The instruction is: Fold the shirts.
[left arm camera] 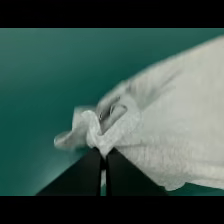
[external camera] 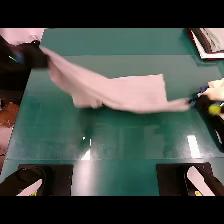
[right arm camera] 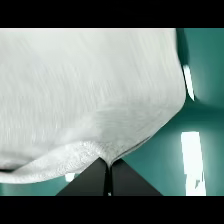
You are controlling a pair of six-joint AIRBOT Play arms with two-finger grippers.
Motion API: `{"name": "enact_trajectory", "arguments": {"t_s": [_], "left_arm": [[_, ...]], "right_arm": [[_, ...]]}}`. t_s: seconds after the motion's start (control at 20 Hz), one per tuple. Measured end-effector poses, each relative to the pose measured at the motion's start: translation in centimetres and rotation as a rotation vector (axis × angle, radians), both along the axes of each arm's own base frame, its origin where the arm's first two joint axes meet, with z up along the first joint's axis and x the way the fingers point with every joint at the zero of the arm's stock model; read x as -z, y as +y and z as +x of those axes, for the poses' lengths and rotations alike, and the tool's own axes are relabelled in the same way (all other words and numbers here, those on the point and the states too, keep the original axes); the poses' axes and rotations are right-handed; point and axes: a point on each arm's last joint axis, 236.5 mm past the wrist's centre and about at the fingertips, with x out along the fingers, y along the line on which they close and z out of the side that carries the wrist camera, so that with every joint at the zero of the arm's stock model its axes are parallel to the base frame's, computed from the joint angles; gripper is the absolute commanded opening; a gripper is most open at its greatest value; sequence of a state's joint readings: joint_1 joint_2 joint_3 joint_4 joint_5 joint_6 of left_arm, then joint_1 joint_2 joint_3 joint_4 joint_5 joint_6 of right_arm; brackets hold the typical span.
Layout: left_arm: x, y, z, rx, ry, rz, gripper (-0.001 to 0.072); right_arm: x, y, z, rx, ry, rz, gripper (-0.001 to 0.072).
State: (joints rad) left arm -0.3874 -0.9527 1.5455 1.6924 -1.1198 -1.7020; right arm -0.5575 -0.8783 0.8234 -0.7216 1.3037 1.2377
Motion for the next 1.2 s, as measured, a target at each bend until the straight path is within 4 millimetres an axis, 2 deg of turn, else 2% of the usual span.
{"name": "enact_trajectory", "arguments": {"t_s": [0.05, 0.15, 0.25, 0.3, 0.4, 0.45, 0.6, 0.7, 0.85, 1.0, 1.1, 1.2], "left_arm": [[-4.2, 0.5, -0.6, -0.004, -0.088, -0.022, 0.0023], [-11.7, 1.9, -2.9, -0.016, -0.246, -0.062, 0.0022], [-17.3, 3.3, -6.0, -0.021, -0.37, -0.109, 0.0022], [-19.2, 3.8, -7.7, -0.017, -0.415, -0.132, 0.0022], [-21.9, 4.2, -10.9, 0.012, -0.478, -0.182, 0.0022], [-22.7, 4.0, -12.3, 0.04, -0.496, -0.209, 0.0022], [-22.8, 2.1, -14.7, 0.145, -0.468, -0.262, 0.0022], [-20.9, 0.5, -14.7, 0.198, -0.397, -0.263, 0.0022], [-15.2, -1.2, -11.7, 0.215, -0.232, -0.203, 0.0022], [-7.1, -2.1, -6.8, 0.178, -0.034, -0.091, 0.0022], [-0.9, -2.5, -3.4, 0.149, 0.102, -0.013, 0.0022], [4.7, -2.9, 0.0, 0.123, 0.205, 0.045, 0.0022]], "right_arm": [[-4.8, -0.2, 1.3, 0.009, -0.133, -0.04, 0.0011], [-14.2, 0.2, 1.8, 0.008, -0.373, -0.127, 0.0011], [-22.5, 1.2, 0.5, 0.008, -0.568, -0.217, 0.0011], [-26.1, 1.9, -0.6, 0.01, -0.651, -0.26, 0.0011], [-31.2, 2.7, -2.8, 0.037, -0.759, -0.344, 0.001], [-32.9, 2.8, -3.9, 0.055, -0.793, -0.384, 0.001], [-36.2, 2.5, -6.4, 0.114, -0.826, -0.498, 0.001], [-36.2, 1.7, -6.7, 0.13, -0.773, -0.532, 0.0009], [-33.5, -0.2, -5.3, 0.119, -0.591, -0.513, 0.0009], [-27.8, -2.6, -2.4, 0.089, -0.342, -0.422, 0.0009], [-22.6, -4.2, -0.4, 0.065, -0.158, -0.341, 0.0009], [-17.2, -4.8, 1.4, 0.024, 0.002, -0.25, 0.001]]}}
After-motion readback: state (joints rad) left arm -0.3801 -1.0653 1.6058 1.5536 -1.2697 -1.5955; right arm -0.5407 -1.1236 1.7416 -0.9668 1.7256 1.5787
